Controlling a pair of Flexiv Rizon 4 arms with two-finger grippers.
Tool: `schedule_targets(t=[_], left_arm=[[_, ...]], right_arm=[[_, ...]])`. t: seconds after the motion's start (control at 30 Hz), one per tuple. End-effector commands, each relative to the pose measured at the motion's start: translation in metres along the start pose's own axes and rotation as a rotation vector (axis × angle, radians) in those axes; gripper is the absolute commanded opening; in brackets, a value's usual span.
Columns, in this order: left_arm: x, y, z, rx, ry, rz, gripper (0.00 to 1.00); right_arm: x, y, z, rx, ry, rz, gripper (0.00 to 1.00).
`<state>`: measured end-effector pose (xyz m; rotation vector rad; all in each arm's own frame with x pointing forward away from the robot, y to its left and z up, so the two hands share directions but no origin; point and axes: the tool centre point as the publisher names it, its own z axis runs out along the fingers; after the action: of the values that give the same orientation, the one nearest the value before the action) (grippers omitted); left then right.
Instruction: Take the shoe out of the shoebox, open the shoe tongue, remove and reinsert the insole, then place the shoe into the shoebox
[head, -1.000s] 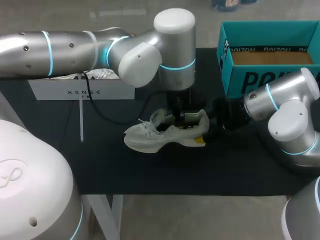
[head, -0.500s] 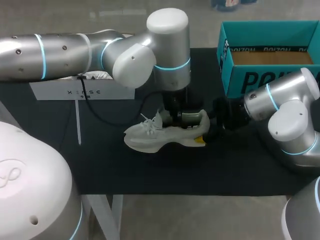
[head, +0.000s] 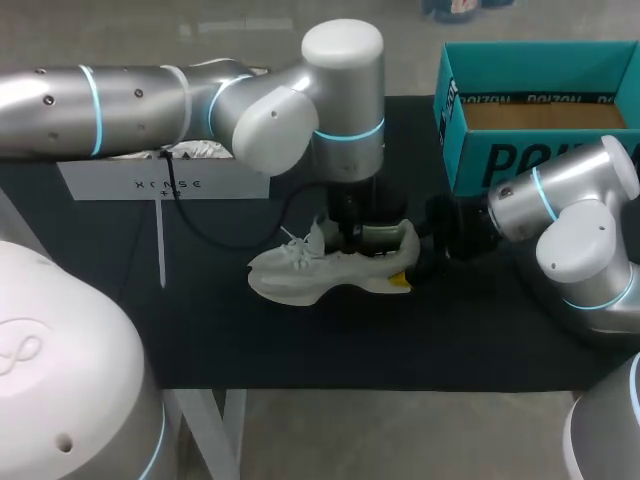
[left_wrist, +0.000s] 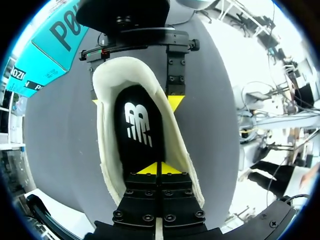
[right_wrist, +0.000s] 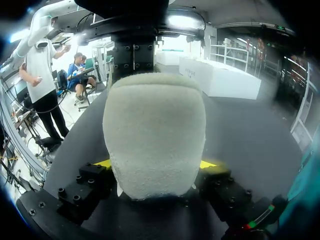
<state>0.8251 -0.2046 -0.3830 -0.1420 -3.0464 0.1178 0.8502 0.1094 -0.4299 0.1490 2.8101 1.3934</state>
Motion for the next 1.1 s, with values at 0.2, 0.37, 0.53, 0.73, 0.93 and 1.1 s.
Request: schedule_targets(t=[0.2,0.37,0.53,0.73,0.93,1.1], left_arm=[[0.012,0.0,0.009,-0.036,0.051,0.062,0.0],[0.016,0.0,0.018,-0.031,0.063,0.057,0.16],[0.018,-0.002,0.023,-0.024,0.063,0.06,0.31],[0.014,-0.001,0.027,-0.067,-0.003,0.044,0.41],[0.009,0.0,0.034,-0.06,-0.071,0.032,0.45],[0.007,0.004,0.036,-0.04,-0.135,-0.024,0.33]], right_arm=[[-0.001,-0.002,0.003,0.002,0.0,0.001,0.0],[-0.001,-0.002,0.003,0.002,0.0,0.001,0.0],[-0.001,-0.002,0.003,0.002,0.0,0.001,0.0],[-0.001,-0.002,0.003,0.002,0.0,0.001,0.0],[-0.001,-0.002,0.003,0.002,0.0,0.001,0.0],[-0.001,-0.002,0.003,0.002,0.0,0.001,0.0]])
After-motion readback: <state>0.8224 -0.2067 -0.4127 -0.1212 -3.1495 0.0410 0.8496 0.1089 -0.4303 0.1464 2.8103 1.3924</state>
